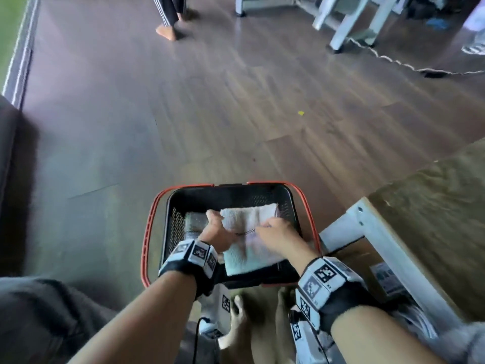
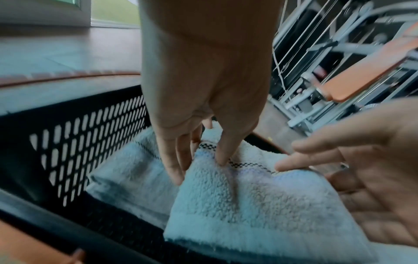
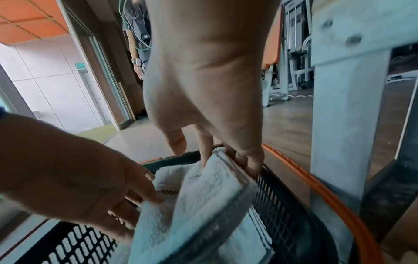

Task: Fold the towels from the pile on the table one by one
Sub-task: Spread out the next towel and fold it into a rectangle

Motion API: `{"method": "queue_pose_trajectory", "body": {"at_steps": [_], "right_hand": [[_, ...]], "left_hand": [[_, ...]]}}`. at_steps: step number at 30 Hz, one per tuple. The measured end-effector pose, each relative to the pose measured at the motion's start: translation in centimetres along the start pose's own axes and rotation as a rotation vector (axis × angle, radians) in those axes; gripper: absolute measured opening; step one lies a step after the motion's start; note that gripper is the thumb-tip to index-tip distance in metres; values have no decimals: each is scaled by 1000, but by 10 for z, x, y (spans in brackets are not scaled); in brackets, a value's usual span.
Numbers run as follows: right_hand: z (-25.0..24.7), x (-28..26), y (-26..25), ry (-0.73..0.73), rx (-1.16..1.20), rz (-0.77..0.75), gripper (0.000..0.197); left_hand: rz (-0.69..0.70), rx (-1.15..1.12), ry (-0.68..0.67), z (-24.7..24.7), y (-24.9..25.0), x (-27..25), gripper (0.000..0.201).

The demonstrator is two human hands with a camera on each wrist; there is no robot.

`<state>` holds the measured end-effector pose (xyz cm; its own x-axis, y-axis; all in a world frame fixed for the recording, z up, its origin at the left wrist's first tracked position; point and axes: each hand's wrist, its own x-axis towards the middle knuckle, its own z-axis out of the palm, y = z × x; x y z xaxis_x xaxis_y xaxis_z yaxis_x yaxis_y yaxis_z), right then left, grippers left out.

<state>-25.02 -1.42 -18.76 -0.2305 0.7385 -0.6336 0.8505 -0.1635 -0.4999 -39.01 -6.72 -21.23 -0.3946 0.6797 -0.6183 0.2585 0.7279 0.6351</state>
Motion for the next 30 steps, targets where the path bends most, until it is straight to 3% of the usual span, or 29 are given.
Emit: {"method": "queue_pose_trajectory", "body": {"at_steps": [3,7,14,22,30], "right_hand": [[6,37,8,-55,-84,80,49],[2,66,11,-109,-115,105,61],[7,99,22,-191,-143,154,58],[19,109,30,-219,-222,165,61],[11,89,14,-40,-354,73,51]], "left_hand": [[19,70,-29,26,-7,32,58],[25,172,-89,47,-13,75,38],[32,197,-138,62,-22,119,28],[61,265,-30,69,-27,127,26],[18,324,-5,61,-11,119,16]]}}
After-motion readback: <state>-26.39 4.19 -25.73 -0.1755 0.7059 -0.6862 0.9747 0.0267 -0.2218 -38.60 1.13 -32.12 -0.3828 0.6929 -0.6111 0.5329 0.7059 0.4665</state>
